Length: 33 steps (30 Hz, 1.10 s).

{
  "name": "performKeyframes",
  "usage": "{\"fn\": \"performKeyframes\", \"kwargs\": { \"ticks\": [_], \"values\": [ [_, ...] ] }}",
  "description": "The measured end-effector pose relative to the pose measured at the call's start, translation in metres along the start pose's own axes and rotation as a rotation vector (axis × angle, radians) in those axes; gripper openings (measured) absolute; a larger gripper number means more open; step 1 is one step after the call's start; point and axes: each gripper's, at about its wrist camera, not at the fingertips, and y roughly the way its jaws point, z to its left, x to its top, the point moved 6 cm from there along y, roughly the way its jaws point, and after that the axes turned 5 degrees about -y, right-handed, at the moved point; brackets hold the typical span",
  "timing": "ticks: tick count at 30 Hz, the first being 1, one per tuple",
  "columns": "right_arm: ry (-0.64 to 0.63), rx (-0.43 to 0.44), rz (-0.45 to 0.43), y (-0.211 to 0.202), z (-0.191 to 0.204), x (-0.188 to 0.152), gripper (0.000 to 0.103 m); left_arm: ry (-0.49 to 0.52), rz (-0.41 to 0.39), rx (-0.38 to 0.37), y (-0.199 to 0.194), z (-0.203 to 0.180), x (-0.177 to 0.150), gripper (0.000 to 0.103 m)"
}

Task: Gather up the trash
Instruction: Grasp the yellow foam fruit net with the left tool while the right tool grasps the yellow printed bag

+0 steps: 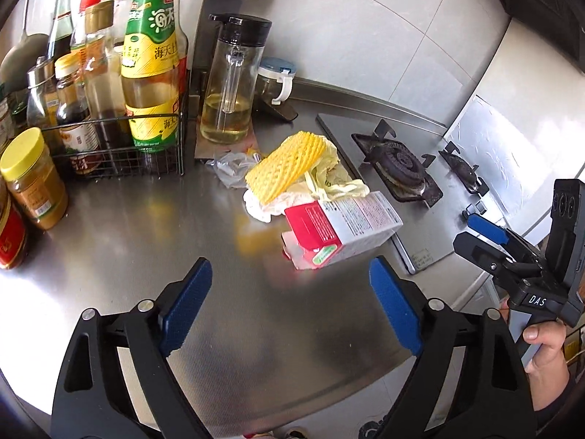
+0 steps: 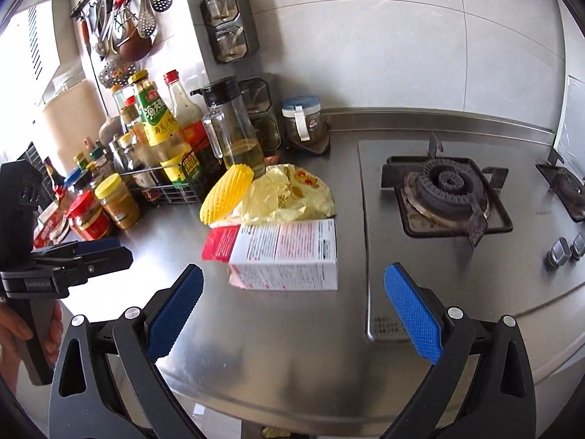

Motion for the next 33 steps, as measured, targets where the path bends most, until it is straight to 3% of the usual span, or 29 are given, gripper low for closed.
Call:
{"fn": "performKeyframes", "kwargs": {
  "ticks": [3,5,7,10,18,20,22,28,33],
  "values": [
    [0.030,0.051,0.022,0.023,-0.003,0.011,0.099,0.020,0.000,-0.004,0.016,0.003,0.018,0.070],
    [0.062,0.074,0.040,0.038,-0.007,0.015,0.092,0.041,0.008,-0.010,0.028,0.004,0.026,0.063],
    [0.083,0.090,0.070,0.054,-0.009,0.019,0.077,0.072,0.017,-0.014,0.041,0.002,0.032,0.058],
    [0.070,0.081,0.087,0.072,-0.009,0.028,0.072,0.120,0.020,-0.010,0.057,-0.001,0.040,0.058],
    [0.058,0.107,0.148,0.103,-0.003,0.036,0.072,0.169,0.037,-0.032,0.091,-0.001,0.059,0.058],
    [0.055,0.107,0.169,0.111,-0.003,0.034,0.067,0.169,0.061,-0.046,0.101,0.001,0.061,0.058],
    [0.062,0.116,0.192,0.118,-0.004,0.031,0.057,0.160,0.085,-0.065,0.110,0.004,0.062,0.053],
    [0.052,0.117,0.232,0.128,-0.007,0.026,0.045,0.191,0.140,-0.088,0.124,0.003,0.055,0.030],
    [0.045,0.118,0.248,0.127,-0.006,0.022,0.043,0.175,0.172,-0.111,0.125,0.004,0.047,0.011]
  ]
}}
